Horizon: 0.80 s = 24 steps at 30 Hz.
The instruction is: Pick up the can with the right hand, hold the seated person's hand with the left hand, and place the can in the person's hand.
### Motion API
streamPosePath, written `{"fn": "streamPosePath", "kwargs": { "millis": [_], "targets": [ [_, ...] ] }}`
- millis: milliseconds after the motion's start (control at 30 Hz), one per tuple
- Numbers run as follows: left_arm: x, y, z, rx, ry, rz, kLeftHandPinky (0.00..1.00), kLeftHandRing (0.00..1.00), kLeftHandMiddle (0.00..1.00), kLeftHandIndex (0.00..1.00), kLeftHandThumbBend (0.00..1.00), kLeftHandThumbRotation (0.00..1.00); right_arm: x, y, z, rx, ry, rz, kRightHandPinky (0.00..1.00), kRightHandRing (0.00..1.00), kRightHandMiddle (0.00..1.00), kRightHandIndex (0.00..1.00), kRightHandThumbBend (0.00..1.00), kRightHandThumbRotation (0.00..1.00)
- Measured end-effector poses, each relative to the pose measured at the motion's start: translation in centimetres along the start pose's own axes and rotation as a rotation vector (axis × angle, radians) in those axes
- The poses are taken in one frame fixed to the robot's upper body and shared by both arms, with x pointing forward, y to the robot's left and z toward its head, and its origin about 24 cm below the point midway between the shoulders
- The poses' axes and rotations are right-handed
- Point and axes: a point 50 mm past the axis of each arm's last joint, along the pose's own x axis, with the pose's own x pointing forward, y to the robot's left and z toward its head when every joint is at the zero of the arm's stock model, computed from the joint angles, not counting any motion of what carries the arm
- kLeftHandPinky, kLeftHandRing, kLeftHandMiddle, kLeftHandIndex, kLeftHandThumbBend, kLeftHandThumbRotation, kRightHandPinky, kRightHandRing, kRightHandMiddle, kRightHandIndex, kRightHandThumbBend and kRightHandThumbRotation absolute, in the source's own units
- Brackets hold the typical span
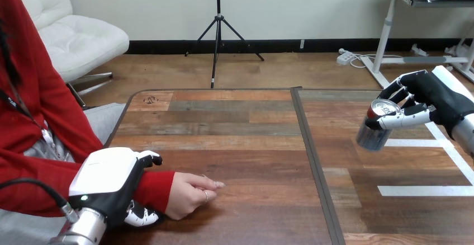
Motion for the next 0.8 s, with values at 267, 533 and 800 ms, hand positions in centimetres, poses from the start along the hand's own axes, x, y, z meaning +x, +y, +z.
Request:
{"fn": "streamPosePath", "kwargs": {
  "millis": [267, 533, 800],
  "targets": [
    [0.31, 0.23, -0.11, 0.015, 0.002, -0.047, 0.69, 0.73, 0.74, 0.72, 1.0, 0.01, -0.01, -0.03, -0.01, 0.004, 0.0, 0.0, 0.35, 0.39, 0.46, 0.49, 0.73, 0.0],
    [0.55, 0.43, -0.15, 0.041, -0.007, -0.091, 0.65, 0.69, 0.71, 0.69, 1.0, 0.0, -0.02, -0.1, -0.02, 0.008, 0.0, -0.004, 0.34, 0.38, 0.45, 0.49, 0.73, 0.0],
    [0.83, 0.52, -0.06, 0.078, -0.021, -0.125, 0.59, 0.64, 0.66, 0.64, 1.0, 0.0, -0.03, -0.14, -0.02, 0.011, 0.0, -0.006, 0.33, 0.37, 0.44, 0.49, 0.73, 0.0]
  ]
}}
